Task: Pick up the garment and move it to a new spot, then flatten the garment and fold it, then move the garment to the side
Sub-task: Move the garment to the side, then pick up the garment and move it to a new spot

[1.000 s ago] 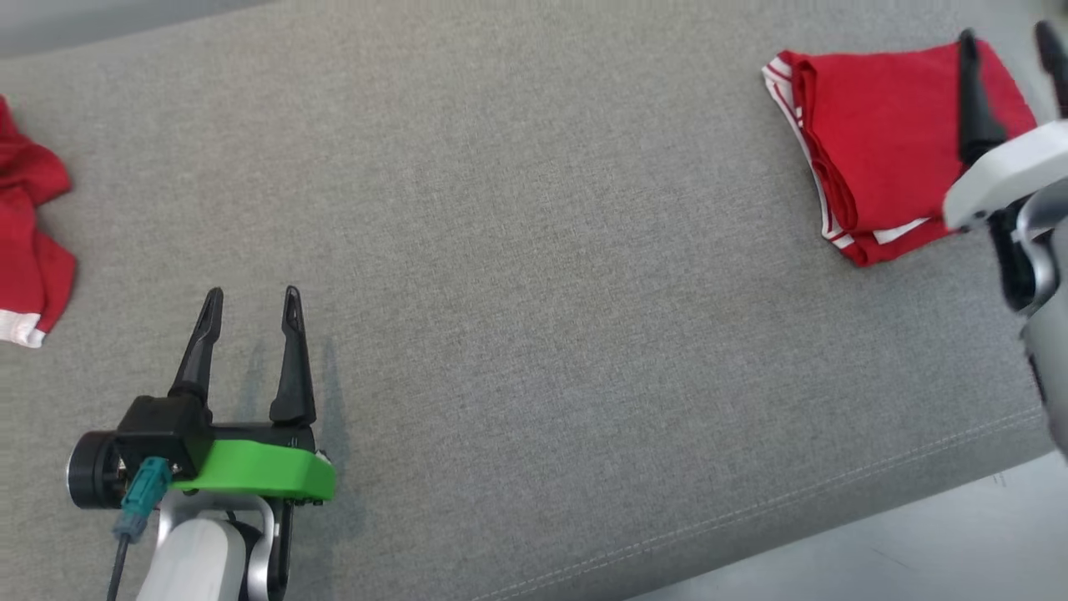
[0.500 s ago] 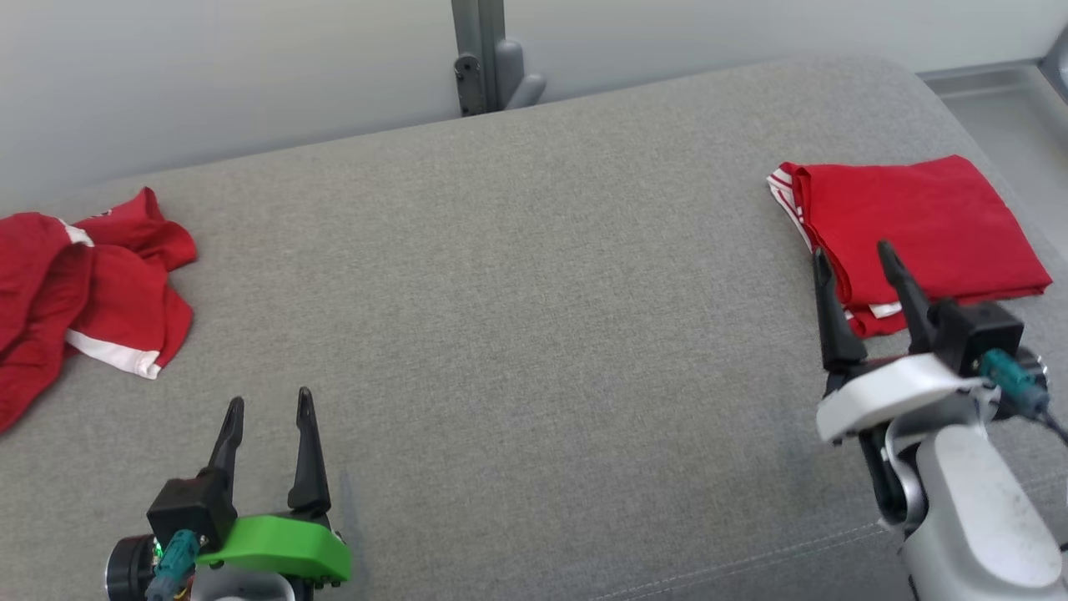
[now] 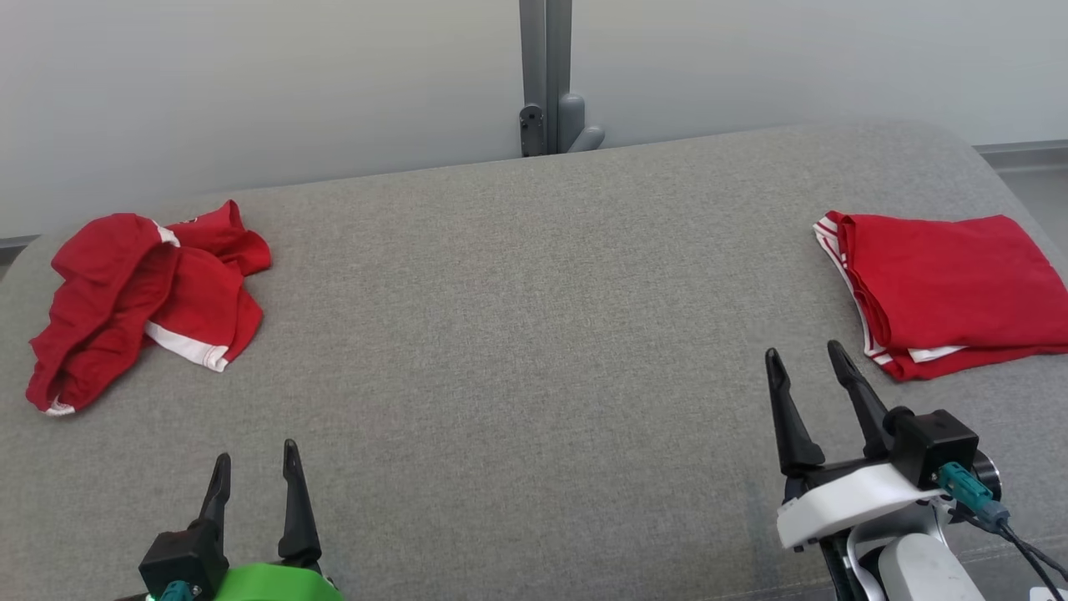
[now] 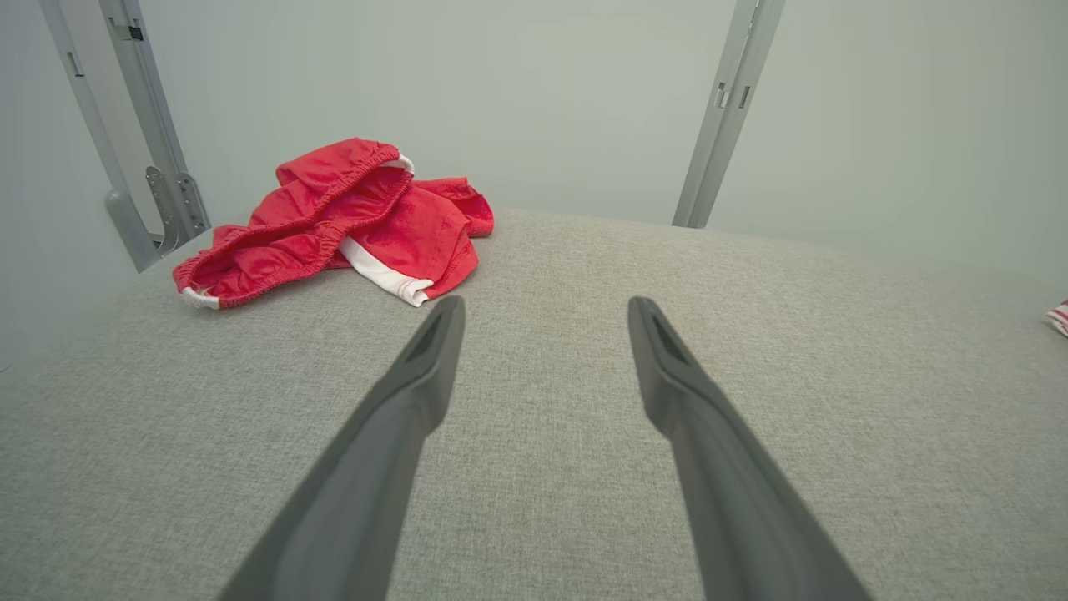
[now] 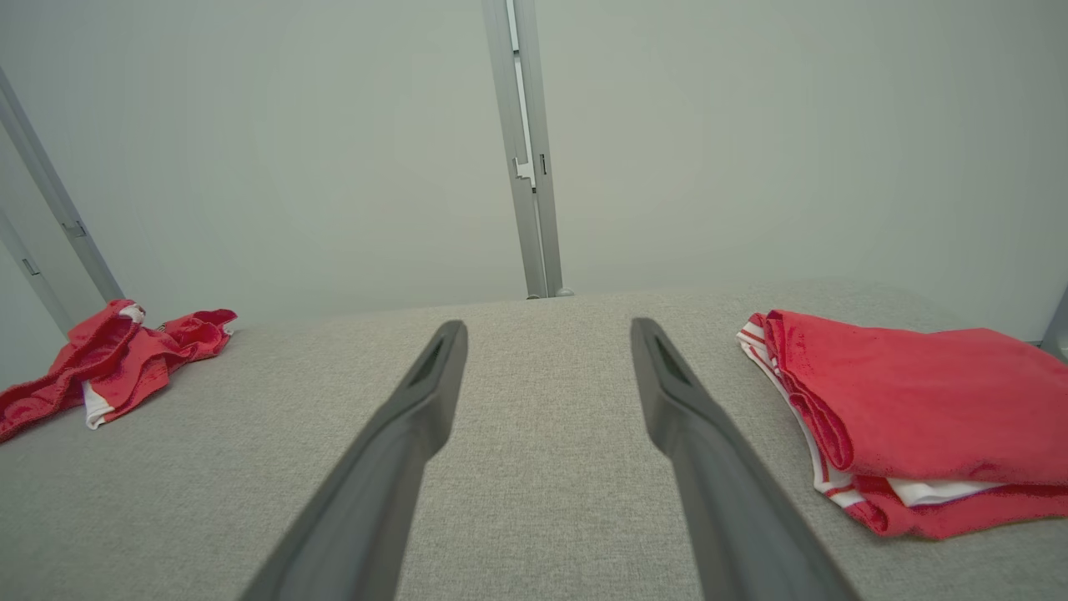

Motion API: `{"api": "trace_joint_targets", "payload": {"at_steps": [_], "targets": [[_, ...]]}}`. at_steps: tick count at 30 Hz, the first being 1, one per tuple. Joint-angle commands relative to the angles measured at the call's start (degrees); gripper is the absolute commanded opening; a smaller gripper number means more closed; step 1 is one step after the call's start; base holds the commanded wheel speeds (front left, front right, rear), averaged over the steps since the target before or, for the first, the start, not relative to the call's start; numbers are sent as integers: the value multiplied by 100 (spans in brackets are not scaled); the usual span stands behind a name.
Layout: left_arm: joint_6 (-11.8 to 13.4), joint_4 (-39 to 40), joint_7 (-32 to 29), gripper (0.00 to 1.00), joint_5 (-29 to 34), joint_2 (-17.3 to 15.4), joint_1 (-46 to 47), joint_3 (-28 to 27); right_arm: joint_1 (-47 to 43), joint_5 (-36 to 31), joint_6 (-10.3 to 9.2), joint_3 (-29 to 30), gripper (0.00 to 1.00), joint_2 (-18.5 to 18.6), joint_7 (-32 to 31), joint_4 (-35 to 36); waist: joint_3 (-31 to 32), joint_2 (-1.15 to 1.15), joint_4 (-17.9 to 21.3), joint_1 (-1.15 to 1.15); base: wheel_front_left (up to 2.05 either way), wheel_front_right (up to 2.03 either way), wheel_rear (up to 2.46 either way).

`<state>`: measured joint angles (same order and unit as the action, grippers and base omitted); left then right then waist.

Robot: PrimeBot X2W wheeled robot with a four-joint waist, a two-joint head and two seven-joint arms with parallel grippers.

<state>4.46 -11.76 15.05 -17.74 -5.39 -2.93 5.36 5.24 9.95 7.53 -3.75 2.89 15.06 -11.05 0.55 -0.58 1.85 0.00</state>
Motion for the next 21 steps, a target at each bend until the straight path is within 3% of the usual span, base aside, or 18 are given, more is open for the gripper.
{"api": "trace_joint_targets", "payload": {"at_steps": [1, 21], "targets": [[-37, 6, 16, 100, 83, 25, -74, -36, -110, 53, -8, -20, 100, 8, 13, 21, -12, 58, -18, 0, 0, 0, 0], [-196, -31, 17, 100, 373, 132, 2, -193, -169, 49, -8, -5, 100, 3, -22, 19, -25, 58, -136, 0, 0, 0, 0]]}}
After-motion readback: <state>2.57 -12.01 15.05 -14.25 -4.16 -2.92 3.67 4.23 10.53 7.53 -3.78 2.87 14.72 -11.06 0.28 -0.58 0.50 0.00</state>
